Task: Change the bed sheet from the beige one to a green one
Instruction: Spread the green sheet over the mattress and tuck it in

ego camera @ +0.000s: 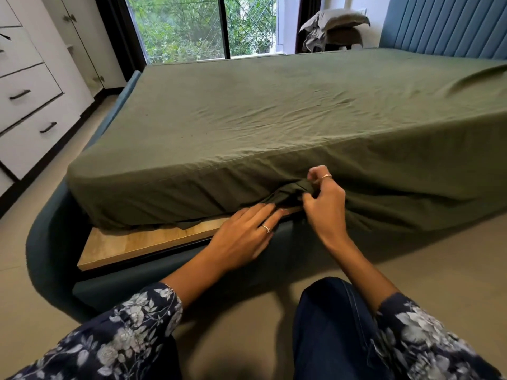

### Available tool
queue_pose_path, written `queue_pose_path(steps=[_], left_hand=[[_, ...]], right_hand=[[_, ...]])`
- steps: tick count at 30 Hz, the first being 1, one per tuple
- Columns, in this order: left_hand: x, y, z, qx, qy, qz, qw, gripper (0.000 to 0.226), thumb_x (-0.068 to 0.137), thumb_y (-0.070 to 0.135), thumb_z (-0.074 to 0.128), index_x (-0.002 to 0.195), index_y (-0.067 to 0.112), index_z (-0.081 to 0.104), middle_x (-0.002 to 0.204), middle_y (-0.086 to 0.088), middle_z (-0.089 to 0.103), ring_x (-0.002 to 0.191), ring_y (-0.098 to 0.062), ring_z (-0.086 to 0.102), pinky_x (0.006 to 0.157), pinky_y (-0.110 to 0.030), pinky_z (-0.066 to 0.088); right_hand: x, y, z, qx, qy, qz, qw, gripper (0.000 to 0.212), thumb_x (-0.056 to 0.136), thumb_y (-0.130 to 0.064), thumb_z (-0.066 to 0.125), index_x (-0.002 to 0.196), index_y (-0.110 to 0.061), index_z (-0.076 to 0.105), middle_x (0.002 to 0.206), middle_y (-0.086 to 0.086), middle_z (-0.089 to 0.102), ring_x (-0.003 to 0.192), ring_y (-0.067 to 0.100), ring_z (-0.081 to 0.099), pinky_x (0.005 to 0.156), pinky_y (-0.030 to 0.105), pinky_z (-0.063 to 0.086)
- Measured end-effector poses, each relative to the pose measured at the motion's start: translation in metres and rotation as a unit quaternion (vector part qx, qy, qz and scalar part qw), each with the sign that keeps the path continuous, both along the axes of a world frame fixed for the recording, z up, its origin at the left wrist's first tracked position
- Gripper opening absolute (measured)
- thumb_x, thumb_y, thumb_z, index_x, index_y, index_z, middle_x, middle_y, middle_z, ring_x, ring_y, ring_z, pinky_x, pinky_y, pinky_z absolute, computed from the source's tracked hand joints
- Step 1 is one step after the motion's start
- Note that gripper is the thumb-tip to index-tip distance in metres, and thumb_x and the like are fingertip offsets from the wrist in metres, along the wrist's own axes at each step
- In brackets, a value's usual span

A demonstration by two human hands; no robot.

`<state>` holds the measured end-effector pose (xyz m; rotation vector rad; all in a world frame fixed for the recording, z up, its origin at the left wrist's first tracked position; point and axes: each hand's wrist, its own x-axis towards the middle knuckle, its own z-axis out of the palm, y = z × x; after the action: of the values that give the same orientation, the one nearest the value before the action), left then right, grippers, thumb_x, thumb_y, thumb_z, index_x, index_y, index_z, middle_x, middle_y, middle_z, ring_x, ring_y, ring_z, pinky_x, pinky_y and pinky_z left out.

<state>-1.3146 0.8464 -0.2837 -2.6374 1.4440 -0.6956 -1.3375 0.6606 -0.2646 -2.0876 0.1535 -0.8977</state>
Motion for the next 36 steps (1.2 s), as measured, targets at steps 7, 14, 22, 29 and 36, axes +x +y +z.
queue_pose_path(steps=[7, 14, 22, 29, 36], left_hand=[[0.007, -0.012, -0.007, -0.015, 0.071, 0.059, 0.996, 0.053, 0.097, 0.037, 0.032, 0.13, 0.003, 0.055, 0.127, -0.014, 0.06, 0.114, -0.024, 0.059, 0.097, -0.034, 0.049], [0.018, -0.034, -0.013, 0.002, 0.072, 0.094, 0.993, 0.057, 0.093, 0.041, 0.032, 0.122, 0.002, 0.061, 0.116, -0.014, 0.065, 0.105, -0.025, 0.063, 0.092, -0.034, 0.05], [0.031, -0.063, -0.002, 0.006, 0.193, 0.207, 0.959, 0.051, 0.101, 0.039, 0.033, 0.14, 0.008, 0.038, 0.134, -0.012, 0.051, 0.118, -0.028, 0.052, 0.097, -0.037, 0.039], [0.003, -0.043, 0.019, 0.006, 0.096, 0.042, 0.994, 0.032, 0.098, 0.03, 0.042, 0.119, 0.014, 0.059, 0.121, -0.008, 0.061, 0.109, -0.022, 0.058, 0.088, -0.034, 0.048], [0.004, -0.065, 0.024, 0.026, 0.073, -0.012, 0.997, 0.032, 0.094, 0.023, 0.051, 0.122, 0.009, 0.059, 0.119, -0.011, 0.063, 0.105, -0.026, 0.061, 0.082, -0.038, 0.055]], right_hand=[[-0.004, -0.025, -0.049, -0.326, 0.028, 0.122, 0.937, 0.033, 0.084, -0.011, 0.052, 0.115, -0.005, 0.062, 0.118, 0.013, 0.06, 0.109, 0.027, 0.057, 0.095, 0.03, 0.043], [0.005, -0.018, -0.043, -0.407, 0.131, 0.038, 0.903, 0.059, 0.094, -0.054, 0.029, 0.117, -0.014, 0.065, 0.118, 0.006, 0.066, 0.112, 0.022, 0.062, 0.081, 0.033, 0.051], [0.04, -0.016, -0.011, -0.329, 0.343, 0.081, 0.876, 0.071, 0.096, -0.062, 0.017, 0.099, -0.011, 0.065, 0.112, 0.018, 0.065, 0.111, 0.033, 0.056, 0.094, 0.039, 0.039], [0.034, -0.056, 0.003, -0.041, 0.315, 0.277, 0.907, 0.044, 0.096, -0.035, 0.036, 0.108, -0.013, 0.072, 0.115, 0.004, 0.068, 0.11, 0.013, 0.059, 0.101, 0.026, 0.038], [-0.025, -0.052, -0.038, 0.052, 0.046, -0.024, 0.997, 0.02, 0.089, -0.016, 0.06, 0.107, -0.017, 0.068, 0.1, -0.004, 0.069, 0.091, 0.01, 0.065, 0.083, 0.026, 0.051]])
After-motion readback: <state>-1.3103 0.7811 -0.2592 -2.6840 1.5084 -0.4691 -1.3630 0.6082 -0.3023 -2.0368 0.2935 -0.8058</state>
